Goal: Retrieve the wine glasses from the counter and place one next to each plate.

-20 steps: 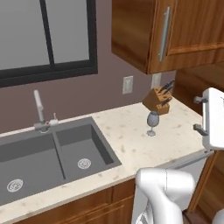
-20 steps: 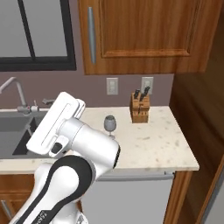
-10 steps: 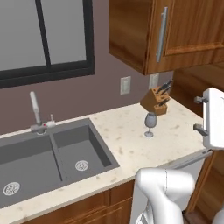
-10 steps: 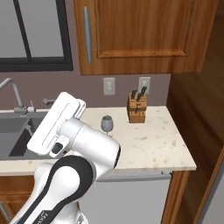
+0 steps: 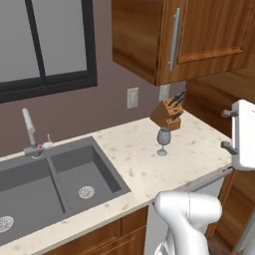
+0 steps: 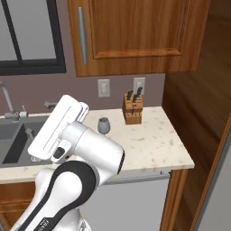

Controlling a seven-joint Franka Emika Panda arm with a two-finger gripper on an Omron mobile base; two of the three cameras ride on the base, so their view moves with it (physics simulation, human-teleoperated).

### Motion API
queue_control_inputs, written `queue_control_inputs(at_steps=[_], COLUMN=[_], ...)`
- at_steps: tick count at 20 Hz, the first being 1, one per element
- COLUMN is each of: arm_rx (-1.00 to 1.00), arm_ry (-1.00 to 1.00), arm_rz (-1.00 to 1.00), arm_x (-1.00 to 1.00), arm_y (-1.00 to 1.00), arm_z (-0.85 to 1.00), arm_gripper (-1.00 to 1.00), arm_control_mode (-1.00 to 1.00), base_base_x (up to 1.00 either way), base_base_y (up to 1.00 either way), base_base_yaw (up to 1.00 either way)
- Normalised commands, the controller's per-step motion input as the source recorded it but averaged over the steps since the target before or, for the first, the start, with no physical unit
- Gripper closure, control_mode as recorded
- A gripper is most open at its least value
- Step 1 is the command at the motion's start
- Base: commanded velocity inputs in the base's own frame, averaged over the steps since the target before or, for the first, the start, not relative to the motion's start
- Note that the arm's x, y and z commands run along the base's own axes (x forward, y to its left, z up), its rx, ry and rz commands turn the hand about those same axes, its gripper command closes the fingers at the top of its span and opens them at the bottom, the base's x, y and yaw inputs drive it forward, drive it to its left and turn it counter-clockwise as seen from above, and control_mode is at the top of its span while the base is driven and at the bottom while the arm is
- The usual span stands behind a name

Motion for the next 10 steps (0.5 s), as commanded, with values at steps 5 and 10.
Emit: queue_control_inputs(at_steps=[5,10], arm_rx=[0.0,0.0], arm_ry=[0.0,0.11], arm_rz=[0.0,0.0], arm_x=[0.0,0.23], arm_y=[0.0,-0.21], arm_z=[0.0,-0.16], arm_gripper=[-1.0,-1.0], arm_control_mode=[1.0,-1.0], base_base_x=[0.36,0.07], base_base_y=[-0.06,-0.03], base_base_yaw=[-0.04,0.0])
